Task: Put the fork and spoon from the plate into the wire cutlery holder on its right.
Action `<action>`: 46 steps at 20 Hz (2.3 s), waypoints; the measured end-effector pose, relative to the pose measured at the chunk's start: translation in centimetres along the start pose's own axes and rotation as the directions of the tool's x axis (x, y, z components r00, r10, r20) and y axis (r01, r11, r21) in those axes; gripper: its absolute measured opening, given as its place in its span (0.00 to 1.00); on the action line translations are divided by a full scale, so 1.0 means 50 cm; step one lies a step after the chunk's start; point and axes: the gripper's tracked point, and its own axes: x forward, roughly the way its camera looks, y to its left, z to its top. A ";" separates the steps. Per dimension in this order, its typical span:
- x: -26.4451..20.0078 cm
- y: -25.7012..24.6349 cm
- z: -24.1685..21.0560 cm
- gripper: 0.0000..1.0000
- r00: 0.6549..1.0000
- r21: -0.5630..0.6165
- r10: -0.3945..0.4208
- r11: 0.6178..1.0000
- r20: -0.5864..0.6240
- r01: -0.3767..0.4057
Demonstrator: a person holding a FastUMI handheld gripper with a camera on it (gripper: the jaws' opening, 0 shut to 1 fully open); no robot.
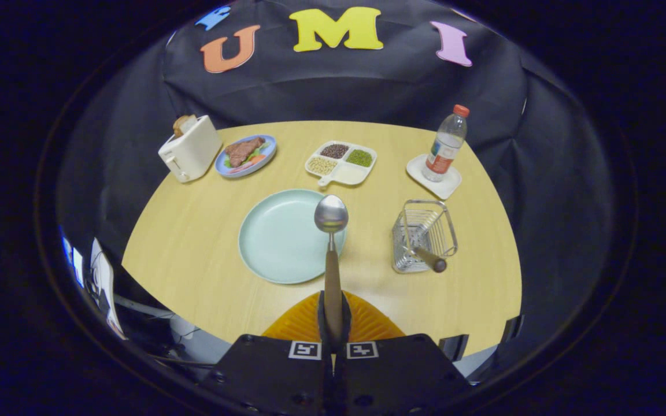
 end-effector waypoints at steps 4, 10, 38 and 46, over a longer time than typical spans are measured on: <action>-0.046 -0.077 0.020 0.01 0.999 -0.001 -0.007 1.000 0.043 0.007; -0.057 -0.171 0.015 0.01 0.999 0.039 -0.002 0.999 0.046 0.000; -0.009 -0.250 0.123 0.11 0.967 0.024 -0.128 0.992 0.219 0.126; -0.125 -0.135 0.234 0.25 0.885 -0.008 -0.074 0.996 0.460 0.087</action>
